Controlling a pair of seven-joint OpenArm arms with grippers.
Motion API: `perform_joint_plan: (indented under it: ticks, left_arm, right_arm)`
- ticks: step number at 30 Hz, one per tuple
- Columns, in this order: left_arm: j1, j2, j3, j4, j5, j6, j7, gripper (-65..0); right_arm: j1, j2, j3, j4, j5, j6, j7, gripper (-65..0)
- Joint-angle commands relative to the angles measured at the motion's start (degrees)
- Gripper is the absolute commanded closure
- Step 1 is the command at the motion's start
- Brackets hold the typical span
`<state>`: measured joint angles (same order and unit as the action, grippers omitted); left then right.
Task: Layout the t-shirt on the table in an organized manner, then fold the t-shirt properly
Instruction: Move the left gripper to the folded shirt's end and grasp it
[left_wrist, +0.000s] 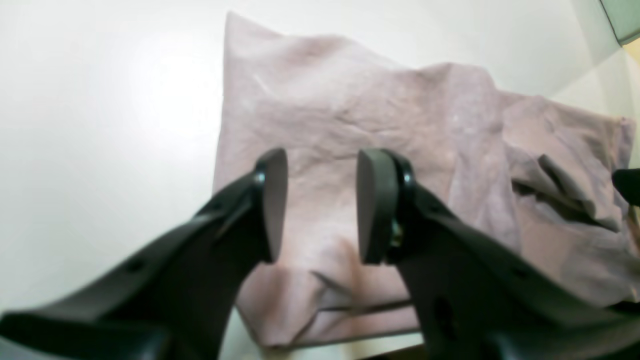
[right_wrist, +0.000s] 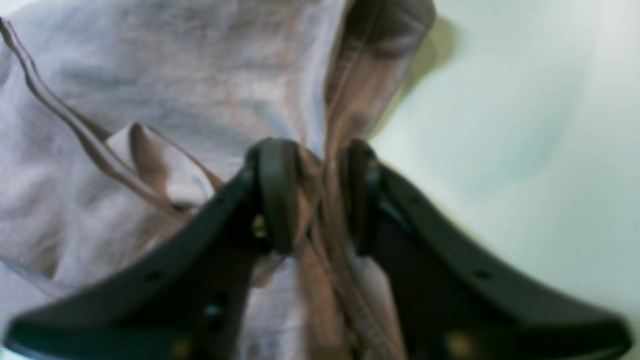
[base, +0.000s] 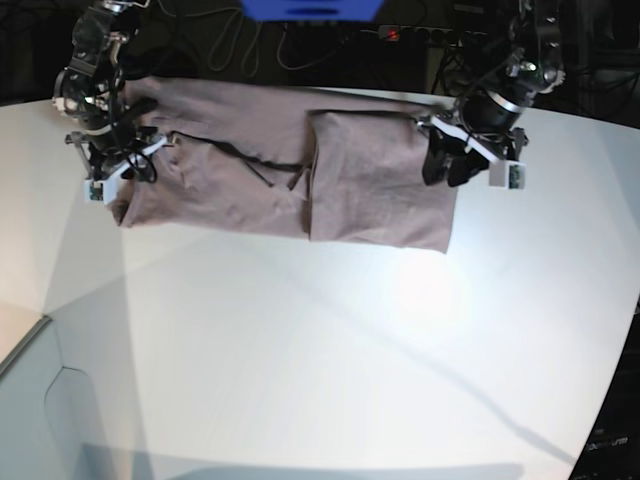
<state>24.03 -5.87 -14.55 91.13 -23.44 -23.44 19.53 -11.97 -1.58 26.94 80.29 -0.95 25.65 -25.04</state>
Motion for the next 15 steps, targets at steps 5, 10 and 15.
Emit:
perform_joint_plan:
  ticks: [5, 10, 15]
  left_arm:
    - [-0.5, -0.3, -2.2, 1.1, -0.6, -0.2, -1.3, -23.1]
    - [-1.2, -0.3, -4.1, 1.1, -0.6, -0.2, -1.3, -23.1]
    - [-1.1, -0.2, -7.6, 1.0, -0.6, -0.2, -1.3, -23.1]
  right_arm:
    - [-0.3, 0.0, -0.1, -0.1, -0.1, 0.2, -2.6, 0.0]
    - [0.0, 0.1, -2.4, 0.3, -0.1, 0.3, -2.4, 0.0]
    - [1.2, 0.1, -2.8, 1.8, 0.0, 0.3, -2.3, 0.0]
